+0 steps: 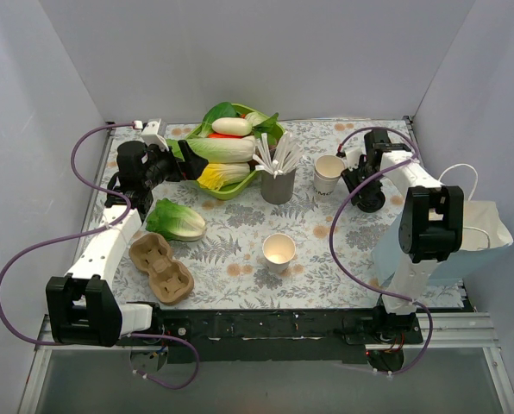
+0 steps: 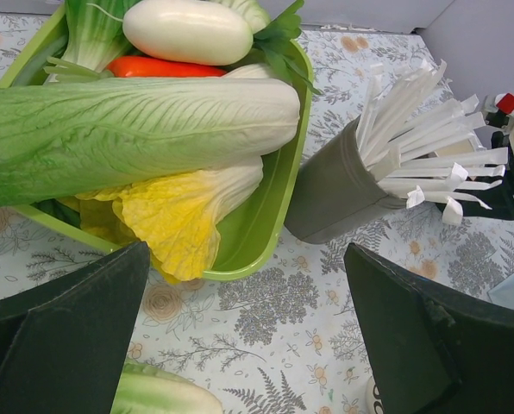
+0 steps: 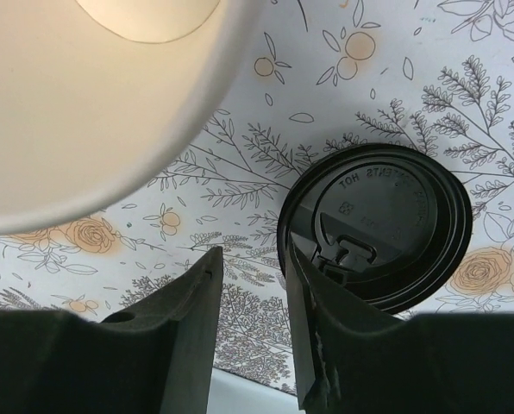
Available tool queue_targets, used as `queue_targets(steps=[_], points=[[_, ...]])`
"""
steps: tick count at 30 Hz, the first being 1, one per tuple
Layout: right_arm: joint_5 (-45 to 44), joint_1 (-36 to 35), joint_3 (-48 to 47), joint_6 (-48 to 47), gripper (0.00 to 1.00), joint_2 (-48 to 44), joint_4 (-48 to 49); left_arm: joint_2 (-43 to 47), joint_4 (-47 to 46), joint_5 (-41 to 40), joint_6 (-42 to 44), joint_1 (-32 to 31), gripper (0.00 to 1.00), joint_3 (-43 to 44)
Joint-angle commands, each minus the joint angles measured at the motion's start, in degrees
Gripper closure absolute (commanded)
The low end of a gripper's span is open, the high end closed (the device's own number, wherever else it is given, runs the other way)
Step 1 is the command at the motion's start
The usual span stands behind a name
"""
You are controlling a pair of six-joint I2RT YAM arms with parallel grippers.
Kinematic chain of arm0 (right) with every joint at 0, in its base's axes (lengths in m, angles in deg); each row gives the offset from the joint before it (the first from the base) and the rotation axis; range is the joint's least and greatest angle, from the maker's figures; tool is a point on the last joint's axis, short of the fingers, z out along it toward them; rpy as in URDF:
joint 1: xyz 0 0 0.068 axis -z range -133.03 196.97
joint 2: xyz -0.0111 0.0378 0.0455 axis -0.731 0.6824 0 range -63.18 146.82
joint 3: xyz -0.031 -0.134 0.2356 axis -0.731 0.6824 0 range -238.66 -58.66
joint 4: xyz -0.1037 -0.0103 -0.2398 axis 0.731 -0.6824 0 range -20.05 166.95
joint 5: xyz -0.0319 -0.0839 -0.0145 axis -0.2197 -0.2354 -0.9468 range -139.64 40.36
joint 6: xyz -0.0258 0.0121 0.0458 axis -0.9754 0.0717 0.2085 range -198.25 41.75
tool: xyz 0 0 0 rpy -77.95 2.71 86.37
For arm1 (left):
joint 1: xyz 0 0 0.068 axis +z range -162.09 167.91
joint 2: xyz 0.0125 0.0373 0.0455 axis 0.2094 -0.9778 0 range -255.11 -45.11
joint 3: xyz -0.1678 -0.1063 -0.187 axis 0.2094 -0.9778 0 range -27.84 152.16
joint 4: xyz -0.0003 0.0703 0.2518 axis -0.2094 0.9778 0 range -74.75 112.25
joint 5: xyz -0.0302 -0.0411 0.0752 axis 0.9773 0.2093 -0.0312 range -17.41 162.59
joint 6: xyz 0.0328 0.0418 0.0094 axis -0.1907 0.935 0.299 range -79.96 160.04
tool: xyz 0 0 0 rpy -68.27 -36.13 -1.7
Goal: Pack the takeout coffee
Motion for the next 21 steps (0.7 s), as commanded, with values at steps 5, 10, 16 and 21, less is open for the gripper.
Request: queue_targets(steps=[5, 10, 16, 21], points=[[-1.3, 0.3, -2.7, -1.1, 0.58, 1.0, 0.0, 0.8, 0.5, -0.1, 0.8, -0.1, 0.02, 1.6], [-2.5, 0.3, -1.8, -1.3, 0.59, 0.7, 0.9, 0.4, 0.2, 0.0, 0.7, -0.1, 0.02, 1.7], [-2.5, 0.3, -1.9, -1.2, 0.64, 1.7, 0.8, 0.0, 0.0, 0.1, 0.3, -0.1, 0.02, 1.8], [-2.8, 0.2, -2.0, -1.3, 0.67, 2.5, 0.8, 0.1, 0.1, 0.1, 0.5, -0.1, 0.02, 1.8]])
